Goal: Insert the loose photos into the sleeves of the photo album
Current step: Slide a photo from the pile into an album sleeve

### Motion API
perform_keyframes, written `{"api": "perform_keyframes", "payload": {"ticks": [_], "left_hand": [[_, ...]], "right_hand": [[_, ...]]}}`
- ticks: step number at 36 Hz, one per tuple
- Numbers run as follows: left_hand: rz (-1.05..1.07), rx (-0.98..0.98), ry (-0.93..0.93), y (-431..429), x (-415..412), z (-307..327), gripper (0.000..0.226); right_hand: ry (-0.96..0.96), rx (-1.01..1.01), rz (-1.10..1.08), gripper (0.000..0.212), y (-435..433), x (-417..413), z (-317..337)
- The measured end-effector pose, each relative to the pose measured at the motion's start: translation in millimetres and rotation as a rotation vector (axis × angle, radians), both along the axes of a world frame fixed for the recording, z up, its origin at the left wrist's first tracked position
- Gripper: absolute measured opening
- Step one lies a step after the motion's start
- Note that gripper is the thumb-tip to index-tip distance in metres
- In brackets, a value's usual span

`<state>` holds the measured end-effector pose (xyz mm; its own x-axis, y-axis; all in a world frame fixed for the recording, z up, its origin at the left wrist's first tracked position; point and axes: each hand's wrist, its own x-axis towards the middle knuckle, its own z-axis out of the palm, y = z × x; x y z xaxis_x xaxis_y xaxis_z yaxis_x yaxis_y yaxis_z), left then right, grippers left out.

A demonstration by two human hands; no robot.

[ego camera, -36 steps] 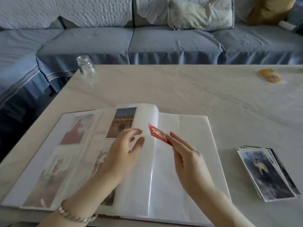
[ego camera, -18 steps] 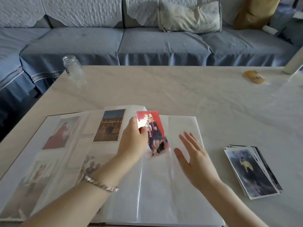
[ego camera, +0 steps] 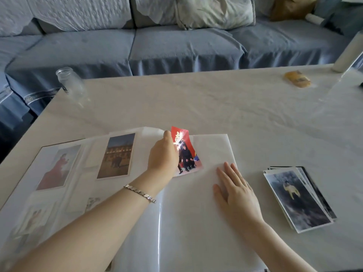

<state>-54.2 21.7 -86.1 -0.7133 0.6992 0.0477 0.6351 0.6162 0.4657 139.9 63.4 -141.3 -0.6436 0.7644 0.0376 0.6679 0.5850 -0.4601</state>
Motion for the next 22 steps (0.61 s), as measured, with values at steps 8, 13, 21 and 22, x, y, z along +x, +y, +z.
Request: {"api": "perform_keyframes", "payload": {"ticks": [8,13,21,22], "left_hand": [[-0.026,-0.062,-0.226,2,0,-2,0.014],[0.019,-0.099,-0.392,14,-6,-8,0.027],[0.122,0.051,-0.596,30,10,-18,0.028],[0.127,0.068,-0.608,31,12,-19,0.028]], "right_hand": [[0.069,0.061,-0.03,0.06,1,0,-6],[0.096,0.035,-0.042,0.048,1,1,-8],[0.122,0.008,-0.041,0.05,2,2,-5],[0.121,-0.005,-0.044,0.051,1,2,-5]]}}
